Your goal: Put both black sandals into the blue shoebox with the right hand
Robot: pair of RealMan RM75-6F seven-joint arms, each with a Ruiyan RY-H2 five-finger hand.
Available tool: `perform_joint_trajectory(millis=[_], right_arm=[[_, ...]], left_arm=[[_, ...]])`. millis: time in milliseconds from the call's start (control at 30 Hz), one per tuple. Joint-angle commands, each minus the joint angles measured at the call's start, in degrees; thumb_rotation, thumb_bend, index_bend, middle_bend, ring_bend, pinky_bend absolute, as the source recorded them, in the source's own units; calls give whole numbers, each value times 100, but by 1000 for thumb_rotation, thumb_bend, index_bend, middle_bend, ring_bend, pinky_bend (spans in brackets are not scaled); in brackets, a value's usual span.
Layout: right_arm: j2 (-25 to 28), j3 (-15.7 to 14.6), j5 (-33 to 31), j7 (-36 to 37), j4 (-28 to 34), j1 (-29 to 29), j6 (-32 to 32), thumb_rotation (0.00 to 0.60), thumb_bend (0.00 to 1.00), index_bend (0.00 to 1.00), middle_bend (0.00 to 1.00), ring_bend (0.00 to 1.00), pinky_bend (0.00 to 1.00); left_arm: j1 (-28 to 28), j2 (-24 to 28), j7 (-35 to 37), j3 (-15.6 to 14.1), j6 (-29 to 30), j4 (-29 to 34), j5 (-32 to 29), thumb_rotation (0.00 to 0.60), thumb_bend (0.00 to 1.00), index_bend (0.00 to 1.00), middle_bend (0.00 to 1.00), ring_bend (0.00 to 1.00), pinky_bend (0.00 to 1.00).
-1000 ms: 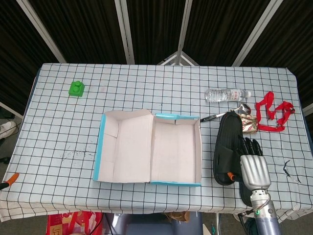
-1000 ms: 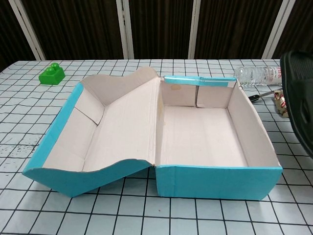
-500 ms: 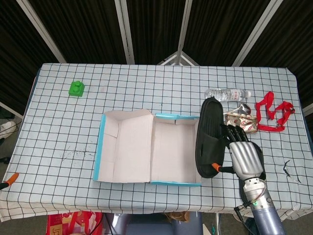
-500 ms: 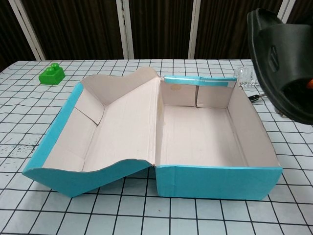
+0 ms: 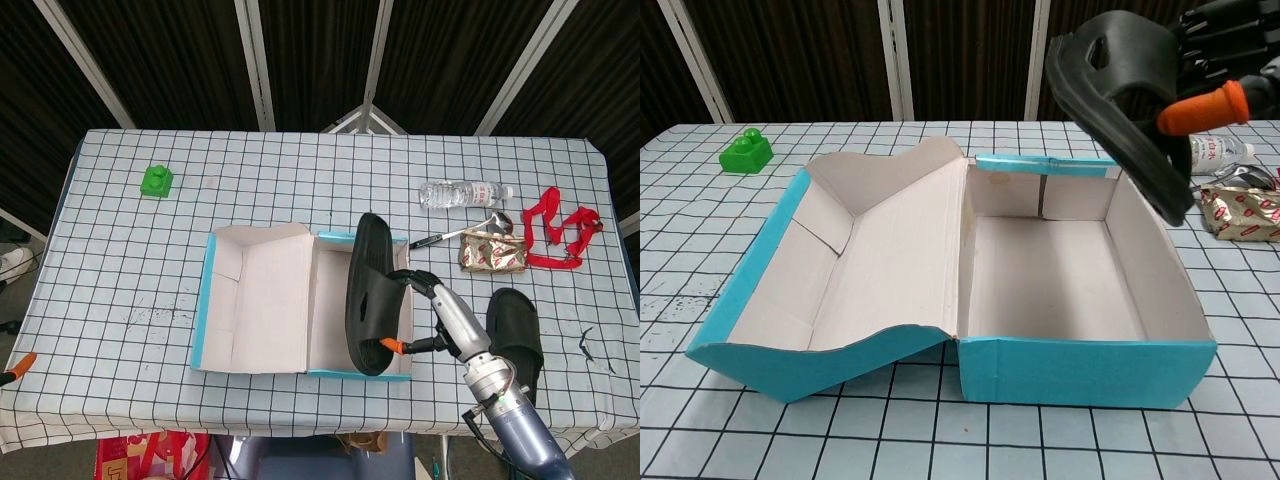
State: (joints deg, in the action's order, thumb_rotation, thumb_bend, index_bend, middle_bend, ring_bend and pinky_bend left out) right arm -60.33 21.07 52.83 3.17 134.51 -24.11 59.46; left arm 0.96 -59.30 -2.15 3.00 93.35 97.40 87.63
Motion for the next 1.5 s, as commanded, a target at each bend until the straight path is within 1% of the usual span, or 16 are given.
perform_joint_trajectory(millis=[33, 300, 533, 700, 833, 1000, 1267, 1500], right_arm=[[-223, 80, -456, 32, -65, -272, 51, 600, 561, 592, 246, 213, 79], [-679, -62, -849, 82, -347, -507, 195, 600, 560, 592, 247, 213, 79], [-1005, -263, -935, 165, -566, -579, 167, 600, 562, 592, 246, 213, 79], [-1206, -329, -1007, 367, -723, -639, -4, 600, 562, 593, 246, 213, 79], [-1360, -383, -1008, 385, -845, -710, -61, 600, 563, 593, 246, 213, 79], [-1591, -380, -1125, 466, -1065, -814, -136, 600, 563, 594, 246, 213, 79], [-2012, -311, -1329, 425, -1690, -1017, -67, 600, 563, 598, 246, 213, 79], [-2169, -331, -1425, 494, -1964, -1035, -138, 600, 564, 599, 246, 213, 81]], left_arm=[[-3, 2, 13, 1, -6, -7, -1, 600, 186, 32, 0, 0, 15], [-16, 6, 29, 5, -40, -14, -20, 600, 186, 32, 0, 0, 16], [-21, 4, 33, 13, -47, -18, -34, 600, 186, 32, 0, 0, 16], [-24, 2, 27, 15, -52, -20, -42, 600, 186, 32, 0, 0, 16], [-31, 0, 25, 20, -64, -24, -53, 600, 186, 32, 0, 0, 15], [-39, 1, 33, 18, -83, -28, -54, 600, 187, 32, 0, 0, 16], [-39, 12, 64, 37, -89, -44, -102, 600, 186, 32, 0, 0, 16], [-59, -3, 21, 37, -121, -52, -108, 600, 186, 32, 0, 0, 16]])
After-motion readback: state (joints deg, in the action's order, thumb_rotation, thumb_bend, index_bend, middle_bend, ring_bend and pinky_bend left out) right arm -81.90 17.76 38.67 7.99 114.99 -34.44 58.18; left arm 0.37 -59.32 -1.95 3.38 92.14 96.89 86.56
